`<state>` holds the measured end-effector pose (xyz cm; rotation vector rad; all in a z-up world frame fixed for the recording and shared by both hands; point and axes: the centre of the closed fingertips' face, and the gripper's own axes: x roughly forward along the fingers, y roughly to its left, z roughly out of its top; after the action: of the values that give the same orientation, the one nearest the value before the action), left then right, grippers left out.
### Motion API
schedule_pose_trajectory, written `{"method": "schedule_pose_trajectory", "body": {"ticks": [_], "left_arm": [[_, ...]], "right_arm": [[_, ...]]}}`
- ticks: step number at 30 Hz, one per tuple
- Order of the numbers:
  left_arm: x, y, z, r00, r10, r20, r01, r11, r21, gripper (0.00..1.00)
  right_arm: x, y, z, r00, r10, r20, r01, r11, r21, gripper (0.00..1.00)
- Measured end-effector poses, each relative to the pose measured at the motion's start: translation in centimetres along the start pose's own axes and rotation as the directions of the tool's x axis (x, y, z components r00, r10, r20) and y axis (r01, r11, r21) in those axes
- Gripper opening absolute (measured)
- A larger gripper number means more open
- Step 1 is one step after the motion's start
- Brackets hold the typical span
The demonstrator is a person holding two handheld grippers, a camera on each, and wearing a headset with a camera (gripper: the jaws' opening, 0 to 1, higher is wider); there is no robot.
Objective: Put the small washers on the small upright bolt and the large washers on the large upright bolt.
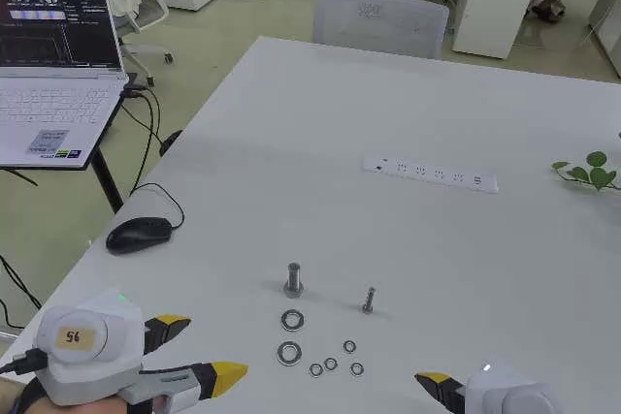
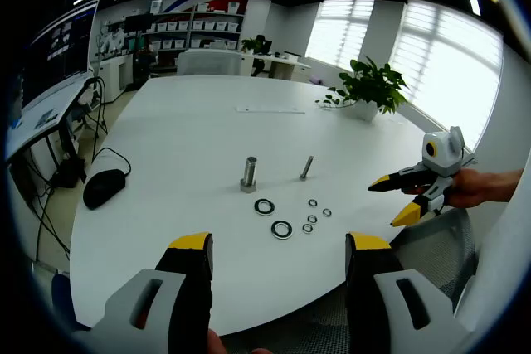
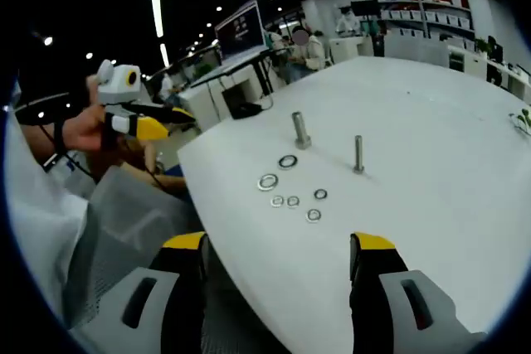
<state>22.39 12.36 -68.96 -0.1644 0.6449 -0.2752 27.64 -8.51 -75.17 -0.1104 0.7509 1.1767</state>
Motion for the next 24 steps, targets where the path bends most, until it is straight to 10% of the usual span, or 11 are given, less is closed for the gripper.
{"method": "schedule_pose_trajectory", "body": {"ticks": [24], "left_arm": [[-0.13, -0.32, 0.06, 1.0000, 0.002, 0.004, -0.002, 1.000, 0.005, 0.64]], "right_arm": [[-0.33, 0.07, -0.26, 1.0000, -0.002, 0.004, 0.002, 1.000, 0.000, 0.69]]}}
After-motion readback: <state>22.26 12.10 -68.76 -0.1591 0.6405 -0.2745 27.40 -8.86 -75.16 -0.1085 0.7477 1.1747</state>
